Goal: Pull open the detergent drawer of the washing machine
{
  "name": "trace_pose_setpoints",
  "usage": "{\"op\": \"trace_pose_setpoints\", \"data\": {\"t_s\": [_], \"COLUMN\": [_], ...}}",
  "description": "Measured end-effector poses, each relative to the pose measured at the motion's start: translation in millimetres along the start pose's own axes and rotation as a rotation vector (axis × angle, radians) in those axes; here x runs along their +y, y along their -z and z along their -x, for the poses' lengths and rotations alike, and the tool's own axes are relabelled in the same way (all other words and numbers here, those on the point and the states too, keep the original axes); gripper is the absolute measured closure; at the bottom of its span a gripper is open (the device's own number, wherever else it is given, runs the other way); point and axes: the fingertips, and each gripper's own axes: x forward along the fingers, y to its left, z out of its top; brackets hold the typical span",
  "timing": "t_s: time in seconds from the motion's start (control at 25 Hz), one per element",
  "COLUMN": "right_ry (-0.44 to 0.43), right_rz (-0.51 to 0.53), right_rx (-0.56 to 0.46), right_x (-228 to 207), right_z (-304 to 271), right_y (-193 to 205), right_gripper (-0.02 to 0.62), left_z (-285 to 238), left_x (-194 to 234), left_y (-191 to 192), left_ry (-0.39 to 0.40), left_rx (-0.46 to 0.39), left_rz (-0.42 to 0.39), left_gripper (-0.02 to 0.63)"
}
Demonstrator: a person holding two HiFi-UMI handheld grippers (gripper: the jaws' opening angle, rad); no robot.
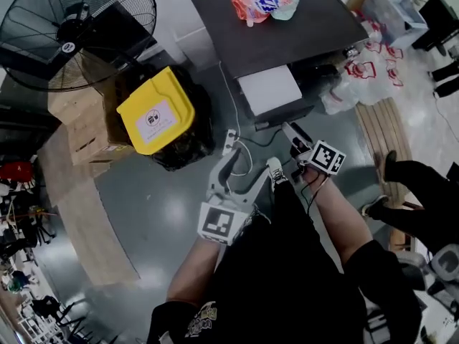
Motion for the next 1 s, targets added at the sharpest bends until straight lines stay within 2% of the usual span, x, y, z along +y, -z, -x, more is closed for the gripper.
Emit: {"op": "trace_pose_setpoints", "data": {"t_s": [0.2,0.28,0.4,0.56,0.8,1.0], "right_ry": [0.013,-0.006,-0.032,-0.072,-0.154,-0.206], "right_rz": [0.401,0.572,0.8,0.98,1.094,1.093], "right_rx": [0.004,0.014,0.015,-0.001,-0.016,0.0], "right_x": [66.0,99.6,148.1,202.4,247.3,248.1], "right_z": [32.1,44.3,66.0,100.0,144.9,184.7], "right_y": [6.5,15.5,25.5,29.3,18.7,9.8], "right_gripper": [0.595,0.597,0.597,0.595,0.592,0.592], "left_z": [36.9,51.2,65.9,76.9,80.5,74.7], "left_x": [-7.5,-10.8,-12.4,-22.8,-54.6,-97.9], "left_y": [2.8,5.4,7.8,2.5,-4.3,-11.1], "left_ry": [0.007,0.006,-0.015,-0.047,-0.087,-0.134], "left_rx": [-0.025,-0.031,-0.063,-0.092,-0.079,-0.093], "left_rz": [0.002,0.002,-0.014,-0.011,-0.029,-0.011], "left_gripper": [0.331,0.351,0.424,0.564,0.592,0.592]}}
